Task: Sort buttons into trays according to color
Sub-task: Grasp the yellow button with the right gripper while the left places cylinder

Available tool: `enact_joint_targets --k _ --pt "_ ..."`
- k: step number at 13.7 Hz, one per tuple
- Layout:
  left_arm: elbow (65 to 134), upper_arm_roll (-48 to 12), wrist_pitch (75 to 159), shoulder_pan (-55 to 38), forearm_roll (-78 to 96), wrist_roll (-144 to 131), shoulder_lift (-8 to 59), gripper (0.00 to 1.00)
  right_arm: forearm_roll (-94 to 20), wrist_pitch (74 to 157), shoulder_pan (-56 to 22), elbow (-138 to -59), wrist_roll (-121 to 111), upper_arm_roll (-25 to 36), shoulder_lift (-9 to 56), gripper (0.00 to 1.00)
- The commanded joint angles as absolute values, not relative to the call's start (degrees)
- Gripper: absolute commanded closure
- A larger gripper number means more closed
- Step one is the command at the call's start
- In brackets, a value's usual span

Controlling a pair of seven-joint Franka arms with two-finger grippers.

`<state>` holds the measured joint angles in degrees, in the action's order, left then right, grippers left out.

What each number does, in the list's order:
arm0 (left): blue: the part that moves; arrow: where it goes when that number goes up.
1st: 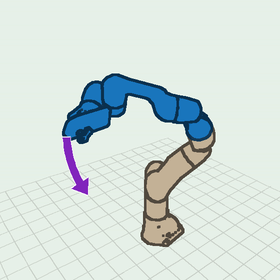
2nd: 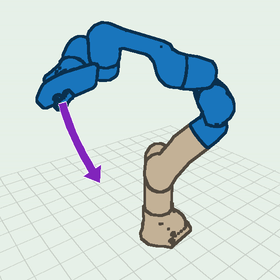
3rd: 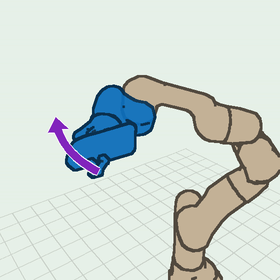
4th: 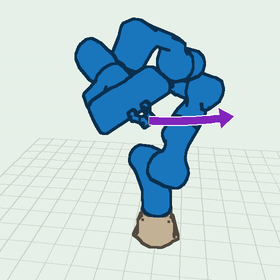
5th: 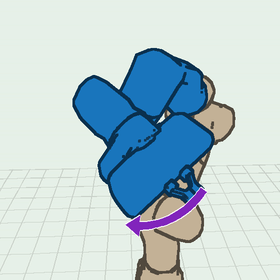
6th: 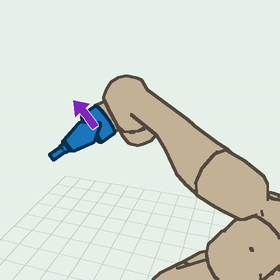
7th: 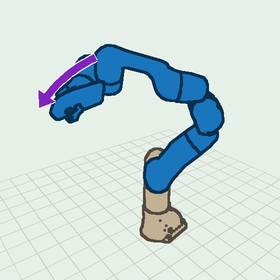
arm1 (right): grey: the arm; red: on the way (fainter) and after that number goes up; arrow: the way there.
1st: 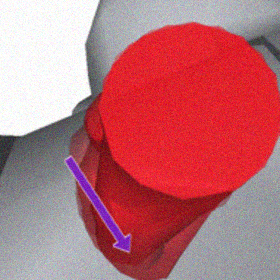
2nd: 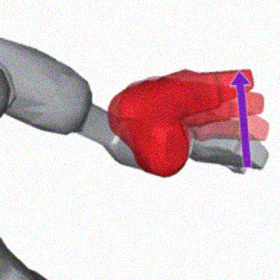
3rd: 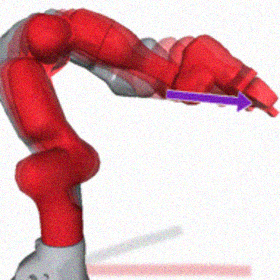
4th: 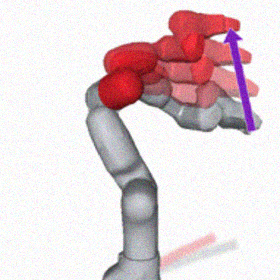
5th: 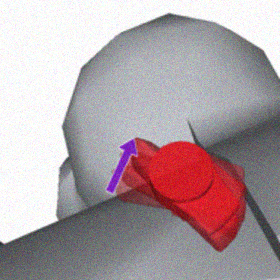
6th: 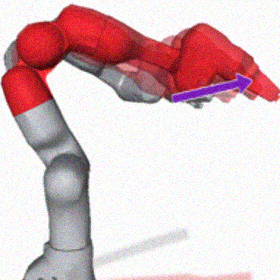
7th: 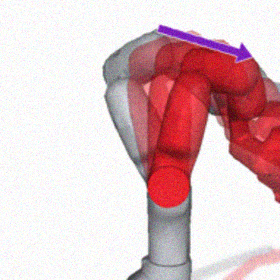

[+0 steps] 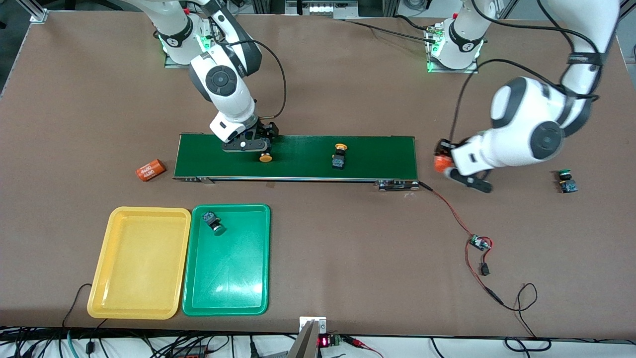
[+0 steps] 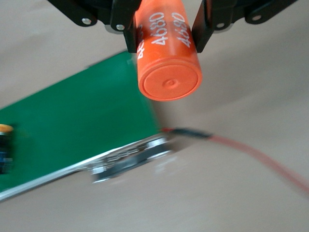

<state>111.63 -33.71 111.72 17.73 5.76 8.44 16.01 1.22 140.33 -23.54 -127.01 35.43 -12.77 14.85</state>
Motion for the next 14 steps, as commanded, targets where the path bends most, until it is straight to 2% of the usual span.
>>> enact_joint_targets --k 1,2,5,6,7,9,12,14 --pt "110.6 -35.7 112.1 17.0 6.6 14.2 17.5 0.71 2.5 142.4 -23.4 -127.1 36.7 -13.0 16.5 0.05" --pt "109.9 -35.8 113.4 15.8 6.5 16.6 18.0 0.71 2.5 143.3 -23.4 -127.1 36.7 -13.0 17.3 0.22" --pt "109.7 -35.8 118.1 11.7 2.9 26.2 20.1 0.71 2.6 143.8 -23.1 -126.9 36.6 -12.9 18.2 0.61" --pt "109.9 -35.9 119.5 10.6 0.2 29.4 20.5 0.72 2.5 143.5 -22.9 -126.8 36.6 -12.9 18.0 0.73" --pt "109.8 -35.9 119.9 9.0 -2.6 33.3 20.7 0.72 2.5 143.4 -22.8 -126.5 36.4 -12.8 17.8 0.81" --pt "110.0 -36.2 120.1 7.4 -7.0 38.6 20.7 0.72 2.5 140.4 -22.0 -123.9 36.1 -12.7 17.1 0.89" --pt "111.4 -37.9 121.5 6.0 -12.7 39.3 21.5 0.72 2.3 128.7 -21.1 -114.4 35.9 -12.2 17.0 0.89" --pt "113.2 -39.1 123.5 5.5 -16.2 40.5 21.5 0.72 2.4 125.9 -20.6 -110.1 35.5 -11.1 17.0 0.89"
